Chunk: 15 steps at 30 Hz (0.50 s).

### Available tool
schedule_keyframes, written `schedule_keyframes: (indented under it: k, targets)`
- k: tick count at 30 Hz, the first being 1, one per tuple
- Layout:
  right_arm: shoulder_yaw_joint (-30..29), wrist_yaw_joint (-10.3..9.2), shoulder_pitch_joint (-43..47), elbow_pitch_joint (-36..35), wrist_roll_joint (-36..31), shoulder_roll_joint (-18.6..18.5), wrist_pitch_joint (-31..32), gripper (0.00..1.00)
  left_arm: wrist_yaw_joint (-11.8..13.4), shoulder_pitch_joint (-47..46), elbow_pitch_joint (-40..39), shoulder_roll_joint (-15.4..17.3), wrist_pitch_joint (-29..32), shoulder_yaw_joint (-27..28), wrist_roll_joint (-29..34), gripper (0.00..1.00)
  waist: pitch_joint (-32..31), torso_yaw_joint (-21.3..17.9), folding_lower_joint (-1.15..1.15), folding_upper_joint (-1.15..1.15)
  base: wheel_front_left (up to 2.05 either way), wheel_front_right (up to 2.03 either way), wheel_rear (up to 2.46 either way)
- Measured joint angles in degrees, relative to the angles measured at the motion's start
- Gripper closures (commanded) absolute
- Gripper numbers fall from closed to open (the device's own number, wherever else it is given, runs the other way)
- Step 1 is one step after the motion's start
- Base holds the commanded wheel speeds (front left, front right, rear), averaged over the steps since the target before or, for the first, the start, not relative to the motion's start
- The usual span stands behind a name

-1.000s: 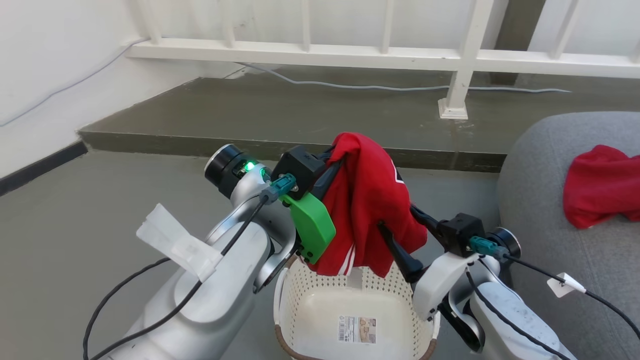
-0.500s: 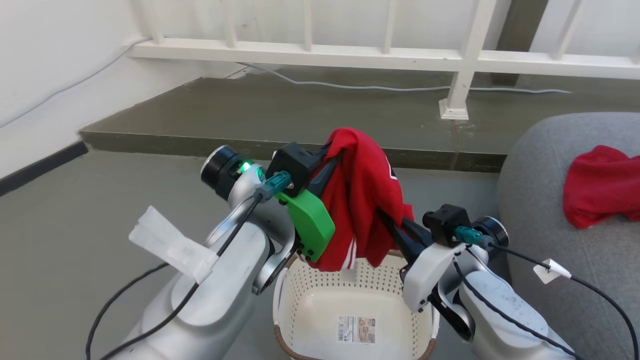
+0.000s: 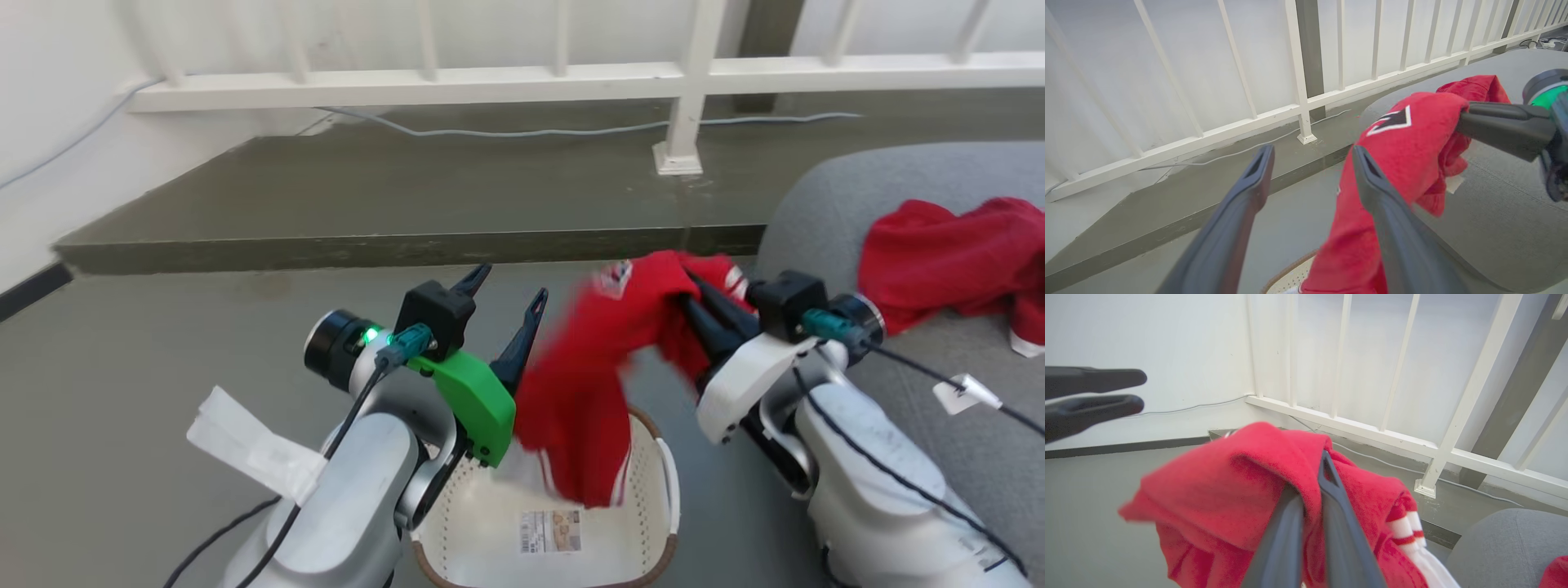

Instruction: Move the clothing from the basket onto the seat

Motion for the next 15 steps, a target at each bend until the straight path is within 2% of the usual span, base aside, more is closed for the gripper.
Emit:
schedule_keyframes:
  k: [8, 15]
  targets:
    - [-2.6, -0.01, -2.36, -2.47, 0.04, -3.01, -0.42, 1.0, 0.46, 3.2, 0.55, 0.29, -2.34, -0.27, -0.25, 0.0, 0.34, -4.32, 0.0, 0.0, 0.0, 0.0, 0.0]
    - [-4.65, -0.1, -3.44, -4.86, 0.03, -6.32, -0.31, 1.0, -0.13, 6.03, 0.65, 0.34, -4.25, -1.96, -0.41, 0.0, 0.56, -8.95, 0.0, 0.0, 0.0, 0.0, 0.0]
